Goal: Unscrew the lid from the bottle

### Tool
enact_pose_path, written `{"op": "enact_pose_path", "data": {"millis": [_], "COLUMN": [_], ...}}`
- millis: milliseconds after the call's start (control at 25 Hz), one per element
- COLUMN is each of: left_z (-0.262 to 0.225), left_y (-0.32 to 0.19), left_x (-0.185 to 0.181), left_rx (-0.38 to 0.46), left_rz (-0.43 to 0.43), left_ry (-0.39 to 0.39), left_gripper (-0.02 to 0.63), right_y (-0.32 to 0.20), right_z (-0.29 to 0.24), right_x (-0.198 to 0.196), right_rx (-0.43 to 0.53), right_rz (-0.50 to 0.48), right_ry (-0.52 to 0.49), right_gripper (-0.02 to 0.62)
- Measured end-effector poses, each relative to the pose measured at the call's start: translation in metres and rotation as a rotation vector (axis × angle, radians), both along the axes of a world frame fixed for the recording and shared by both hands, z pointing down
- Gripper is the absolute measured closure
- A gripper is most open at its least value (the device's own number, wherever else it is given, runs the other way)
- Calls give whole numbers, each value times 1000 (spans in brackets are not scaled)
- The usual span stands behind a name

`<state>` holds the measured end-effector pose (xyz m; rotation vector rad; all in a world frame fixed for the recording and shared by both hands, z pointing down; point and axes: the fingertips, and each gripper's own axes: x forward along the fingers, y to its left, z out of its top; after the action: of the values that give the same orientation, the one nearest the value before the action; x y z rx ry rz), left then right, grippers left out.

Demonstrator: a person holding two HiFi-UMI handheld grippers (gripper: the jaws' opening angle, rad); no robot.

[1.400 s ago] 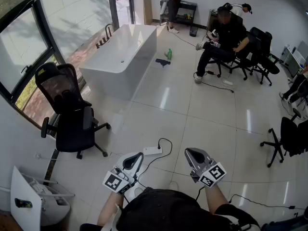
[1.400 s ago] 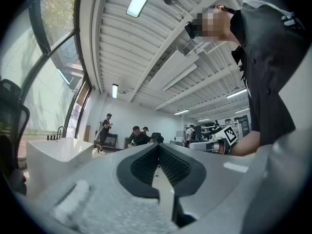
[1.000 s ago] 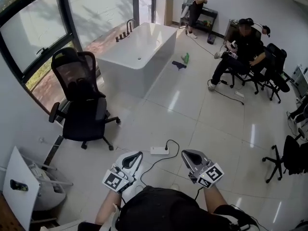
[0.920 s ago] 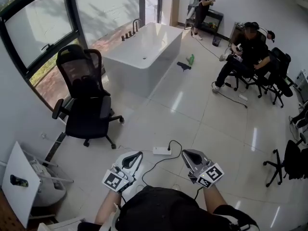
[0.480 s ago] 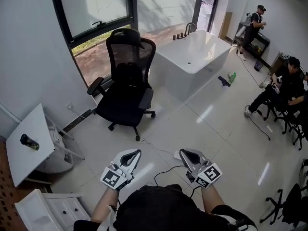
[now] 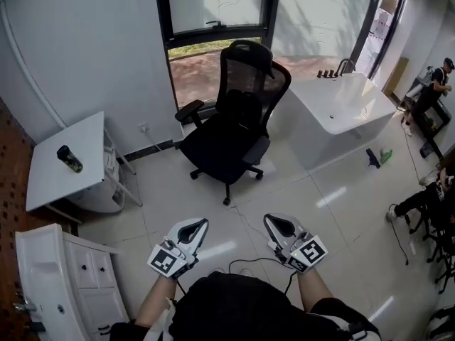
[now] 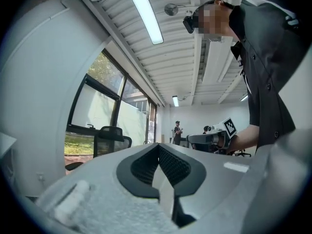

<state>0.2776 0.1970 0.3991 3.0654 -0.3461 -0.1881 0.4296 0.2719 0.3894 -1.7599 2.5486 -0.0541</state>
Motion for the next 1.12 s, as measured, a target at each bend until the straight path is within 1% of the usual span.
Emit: {"op": "enact_pose_path", "data": {"millis": [120, 280, 400, 600, 840, 920, 1040, 1120], "left_z": [1, 4, 3, 7, 6, 3, -3, -3], "left_y": [1, 9, 20, 41, 58, 57, 52, 46], "left_x": [-7, -26, -43, -77, -130, -144, -164, -182], "left_rx": [-5, -16, -28, -51, -68, -61, -36, -30], "left_rz": [-94, -233, -354, -519, -727, -766, -800, -819], "left_ry": [-4, -11, -11, -22, -10, -9, 3, 15], "left_gripper": [604, 603, 604, 604, 604, 604, 604, 604], "right_y": [-14, -27, -37, -47, -55, -58, -73, -81], "right_z": [-6, -5, -1, 6, 6, 4, 3, -1], "right_x": [-6, -17, -31, -70, -124, -138, -158, -177], "right_rx": [-15, -23, -38, -48, -48, -52, -68, -55], "right_rz": [-98, -220, -346, -544, -728, -767, -776, -788], "right_ry": [-3, -16, -20, -17, -15, -16, -40, -44], "right_gripper": [589, 589, 589, 589, 589, 589, 589, 589]}}
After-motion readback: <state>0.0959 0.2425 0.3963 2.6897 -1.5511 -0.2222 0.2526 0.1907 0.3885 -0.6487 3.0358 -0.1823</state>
